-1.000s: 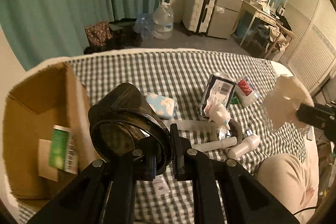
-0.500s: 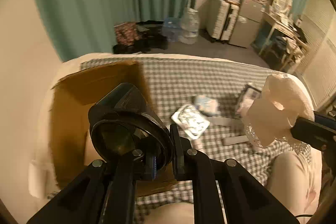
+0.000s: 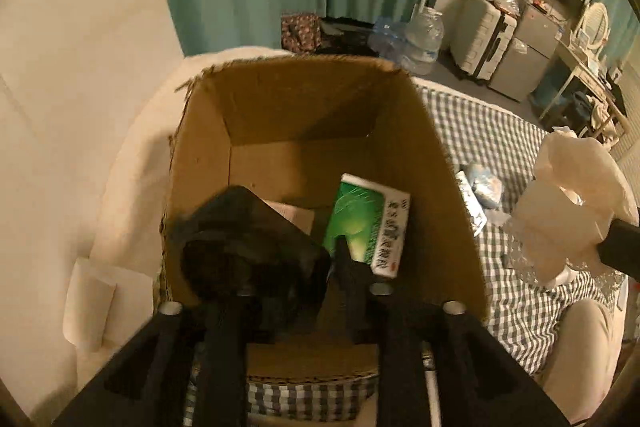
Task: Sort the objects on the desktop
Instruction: 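Release the black cup and lace cloth into the cardboard box with both tools, then move both tools back over the remaining items on the bed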
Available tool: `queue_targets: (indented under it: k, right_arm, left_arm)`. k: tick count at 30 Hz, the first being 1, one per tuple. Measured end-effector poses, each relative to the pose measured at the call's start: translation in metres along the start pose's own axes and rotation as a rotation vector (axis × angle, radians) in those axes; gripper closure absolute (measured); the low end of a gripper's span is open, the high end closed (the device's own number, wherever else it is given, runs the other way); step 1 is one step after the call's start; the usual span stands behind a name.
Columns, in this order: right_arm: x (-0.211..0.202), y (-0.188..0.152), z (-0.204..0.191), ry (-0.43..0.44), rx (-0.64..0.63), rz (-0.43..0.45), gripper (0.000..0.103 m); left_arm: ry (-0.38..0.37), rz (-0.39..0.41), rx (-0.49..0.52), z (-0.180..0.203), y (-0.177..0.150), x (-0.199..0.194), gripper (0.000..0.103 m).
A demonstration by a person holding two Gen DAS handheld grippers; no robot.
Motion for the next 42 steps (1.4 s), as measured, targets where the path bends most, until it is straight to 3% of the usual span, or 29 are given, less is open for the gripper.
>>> queue_targets:
  k: [1, 2, 5, 11, 12, 13, 15, 22, 26, 31, 37, 42]
  right_arm:
    - [0.006, 0.001, 0.0, 0.003, -0.001, -0.007, 0.09]
    - [0.01, 0.001, -0.003, 0.007, -0.003, -0.013, 0.09]
    - [0.024, 0.002, -0.009, 0.017, -0.002, -0.03, 0.09]
    - [0.046, 0.004, -0.017, 0.041, 0.013, -0.052, 0.09]
    - [0.047, 0.007, -0.018, 0.052, 0.022, -0.052, 0.083]
    - [0.048, 0.008, -0.02, 0.063, 0.036, -0.049, 0.063]
    - [0.047, 0.011, -0.017, 0.072, 0.072, -0.026, 0.047]
    - [0.029, 0.013, -0.004, 0.046, 0.083, 0.004, 0.047]
    - [0.009, 0.008, 0.022, -0.011, 0.102, 0.03, 0.047]
    - [-0.02, -0.013, 0.081, -0.102, 0.176, 0.052, 0.047]
    - [-0.058, -0.06, 0.158, -0.235, 0.29, 0.049, 0.047]
    - [-0.085, -0.107, 0.214, -0.298, 0.398, 0.05, 0.046]
  left_arm:
    - [0.002, 0.001, -0.01, -0.004, -0.002, 0.002, 0.046]
    - [0.008, 0.009, -0.026, -0.011, -0.004, 0.001, 0.035]
    - [0.015, 0.036, -0.048, -0.02, -0.002, -0.001, 0.023]
    - [0.04, 0.045, -0.087, -0.037, -0.004, -0.003, 0.019]
    - [0.044, 0.048, -0.093, -0.039, -0.004, -0.004, 0.018]
    - [0.046, 0.049, -0.095, -0.04, -0.005, -0.005, 0.018]
    - [0.049, 0.05, -0.099, -0.043, -0.005, -0.005, 0.018]
    - [0.05, 0.041, -0.091, -0.031, -0.006, -0.006, 0.017]
    - [0.037, 0.06, -0.061, -0.001, -0.006, -0.017, 0.015]
    - [-0.014, 0.097, -0.003, 0.057, -0.004, -0.029, 0.014]
    - [-0.11, 0.099, 0.055, 0.14, -0.004, -0.029, 0.013]
    - [-0.135, 0.13, 0.069, 0.204, -0.012, -0.023, 0.012]
Point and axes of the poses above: each gripper's, at about its wrist camera, not at the fingertips, and x roughly the way its jaws point, z to its right, y to its top, the point moved 3 cm from there along x, roughly the way its jaws point, and after that the axes turned 9 degrees about z, right-handed, at the moved point
